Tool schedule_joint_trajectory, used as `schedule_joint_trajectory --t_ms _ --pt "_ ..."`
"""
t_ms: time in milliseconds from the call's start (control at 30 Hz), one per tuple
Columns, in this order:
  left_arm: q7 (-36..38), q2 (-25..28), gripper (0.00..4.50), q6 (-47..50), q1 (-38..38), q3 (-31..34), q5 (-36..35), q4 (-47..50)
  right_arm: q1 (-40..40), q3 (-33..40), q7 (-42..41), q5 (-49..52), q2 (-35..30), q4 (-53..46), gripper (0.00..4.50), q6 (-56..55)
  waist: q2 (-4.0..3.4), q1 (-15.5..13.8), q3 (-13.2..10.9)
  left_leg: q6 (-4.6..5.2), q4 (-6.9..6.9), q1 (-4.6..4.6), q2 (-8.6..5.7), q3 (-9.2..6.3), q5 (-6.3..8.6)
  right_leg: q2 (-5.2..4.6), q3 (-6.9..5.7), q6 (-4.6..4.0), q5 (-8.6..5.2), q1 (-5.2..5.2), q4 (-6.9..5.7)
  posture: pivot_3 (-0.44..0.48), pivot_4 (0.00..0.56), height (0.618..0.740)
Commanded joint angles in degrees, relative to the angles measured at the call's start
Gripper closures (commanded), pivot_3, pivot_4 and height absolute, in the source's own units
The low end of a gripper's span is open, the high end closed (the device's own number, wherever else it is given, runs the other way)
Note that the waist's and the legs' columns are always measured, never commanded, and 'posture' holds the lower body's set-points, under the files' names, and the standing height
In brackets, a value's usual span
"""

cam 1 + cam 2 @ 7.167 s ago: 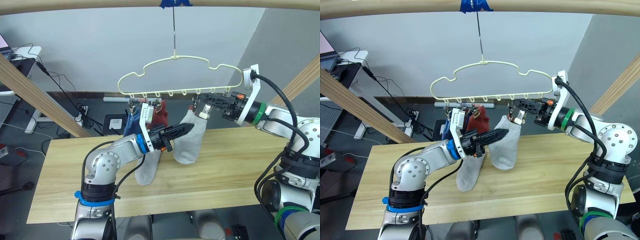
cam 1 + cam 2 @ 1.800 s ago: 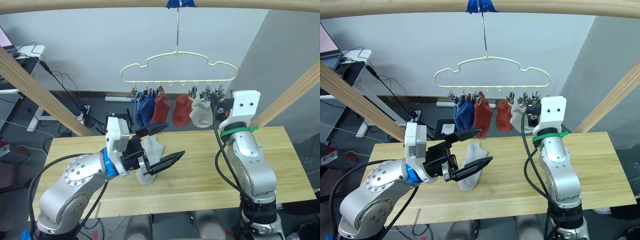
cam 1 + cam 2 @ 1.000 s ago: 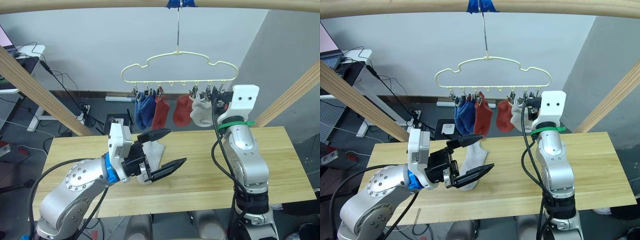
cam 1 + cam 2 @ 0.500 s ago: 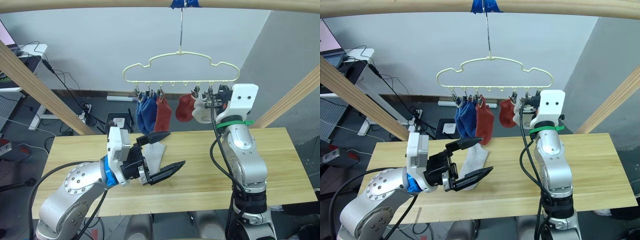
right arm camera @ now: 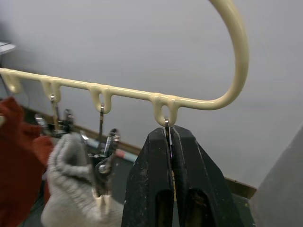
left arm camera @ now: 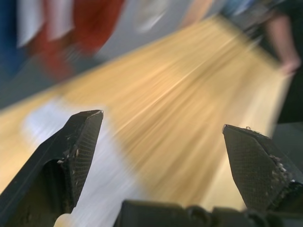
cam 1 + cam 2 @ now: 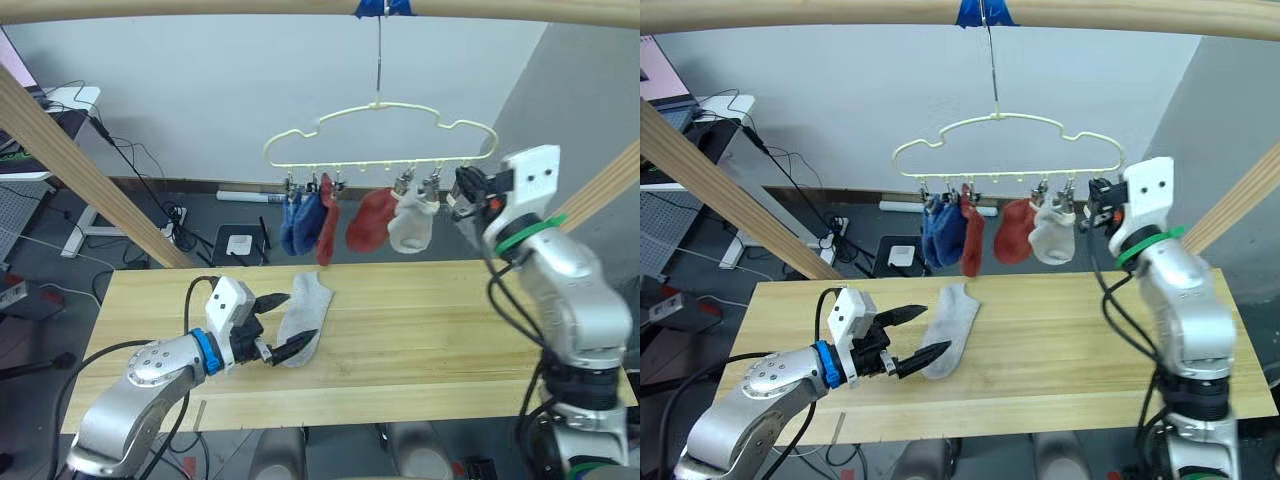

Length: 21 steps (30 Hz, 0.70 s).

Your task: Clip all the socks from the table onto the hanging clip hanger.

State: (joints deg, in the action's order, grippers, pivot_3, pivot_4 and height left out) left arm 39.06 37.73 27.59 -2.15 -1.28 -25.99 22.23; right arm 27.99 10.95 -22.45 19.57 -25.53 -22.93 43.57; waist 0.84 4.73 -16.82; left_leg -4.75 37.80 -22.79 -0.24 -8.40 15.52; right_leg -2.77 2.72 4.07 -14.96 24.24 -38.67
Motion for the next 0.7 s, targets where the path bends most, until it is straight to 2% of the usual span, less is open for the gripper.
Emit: schedule_joint_trajectory --t_ms 33,267,533,633,700 --pt "-1.5 -1.5 0.0 0.0 5.3 -1.8 3.7 -5.3 1.2 2.6 -8.3 8.8 -4.2 1.3 4.48 6.3 0.0 0.0 0.0 0.01 0.01 0.0 0.0 -0.01 -0.01 0.0 -0.01 0.0 0.0 -0.01 -0.01 -0.136 0.265 0.74" --pt "-2.4 -6.8 0.0 0.8 12.9 -6.4 9.4 -18.6 5.4 4.0 -15.1 17.8 -11.7 5.1 4.48 13.4 0.01 0.3 0.0 0.05 0.0 -0.03 -0.05 0.03 0.0 -0.09 -0.04 0.01 0.01 -0.02 -0.01 -0.161 0.264 0.74" --pt "-2.0 -10.2 0.0 -9.0 19.4 -13.0 20.5 -33.5 6.5 3.6 -12.9 18.9 -12.0 6.0 4.48 13.4 0.01 0.5 0.0 0.07 0.02 -0.07 -0.08 0.06 0.01 -0.16 -0.08 0.01 0.02 0.0 -0.02 -0.186 0.27 0.74" --pt "0.6 -9.8 0.64 -9.0 18.8 -13.7 21.1 -33.8 6.3 3.6 -12.5 19.0 -12.1 5.6 4.5 13.6 0.01 0.6 0.0 0.07 0.0 -0.08 -0.08 0.07 0.01 -0.17 -0.08 0.01 0.02 0.01 -0.02 -0.193 0.273 0.74" --pt "2.1 -9.5 1.23 -9.2 18.0 -13.9 21.3 -33.4 6.2 3.5 -12.2 19.1 -12.2 5.6 4.5 13.6 0.01 0.7 0.0 0.07 0.0 -0.07 -0.08 0.07 0.01 -0.17 -0.08 0.02 0.01 0.01 -0.03 -0.195 0.276 0.74"
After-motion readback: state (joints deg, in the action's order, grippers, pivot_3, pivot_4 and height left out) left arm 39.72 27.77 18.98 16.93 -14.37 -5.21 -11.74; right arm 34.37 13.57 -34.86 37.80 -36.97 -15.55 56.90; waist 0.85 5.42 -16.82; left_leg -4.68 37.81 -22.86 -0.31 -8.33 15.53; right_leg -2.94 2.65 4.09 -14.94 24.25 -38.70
